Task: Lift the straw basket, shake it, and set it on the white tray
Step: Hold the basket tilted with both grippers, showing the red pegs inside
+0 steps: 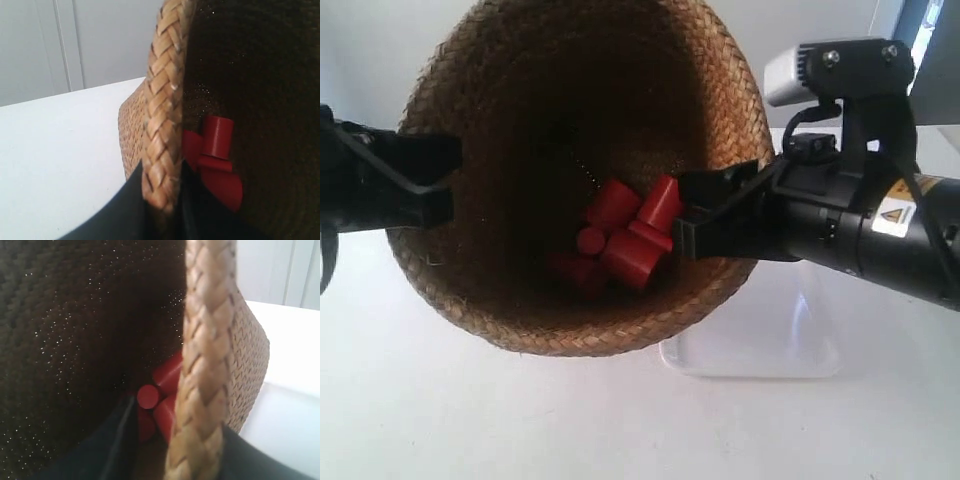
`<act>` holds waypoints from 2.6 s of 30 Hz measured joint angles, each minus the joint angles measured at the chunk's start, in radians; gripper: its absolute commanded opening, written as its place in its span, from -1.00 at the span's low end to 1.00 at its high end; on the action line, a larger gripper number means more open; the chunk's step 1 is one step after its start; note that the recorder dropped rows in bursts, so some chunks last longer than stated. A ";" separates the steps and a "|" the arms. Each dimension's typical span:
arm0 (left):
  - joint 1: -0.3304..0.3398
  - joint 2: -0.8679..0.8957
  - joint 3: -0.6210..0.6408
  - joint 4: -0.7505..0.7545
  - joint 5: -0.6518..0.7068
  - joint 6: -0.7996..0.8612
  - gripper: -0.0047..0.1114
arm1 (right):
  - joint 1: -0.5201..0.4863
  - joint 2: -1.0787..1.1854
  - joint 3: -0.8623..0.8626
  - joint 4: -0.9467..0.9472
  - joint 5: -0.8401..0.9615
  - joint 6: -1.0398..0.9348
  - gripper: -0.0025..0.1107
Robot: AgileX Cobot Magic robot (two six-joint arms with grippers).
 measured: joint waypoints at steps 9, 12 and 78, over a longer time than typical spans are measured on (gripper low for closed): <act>0.000 0.016 0.000 -0.002 -0.005 0.010 -0.92 | 0.000 0.021 0.000 0.005 -0.007 -0.036 -0.96; 0.000 0.016 0.000 -0.002 0.002 0.009 -0.92 | 0.000 0.038 0.000 0.008 -0.007 -0.065 -0.96; -0.206 -0.012 -0.028 -0.450 -0.160 0.599 -0.92 | 0.018 -0.046 0.062 0.272 -0.132 -0.129 -0.96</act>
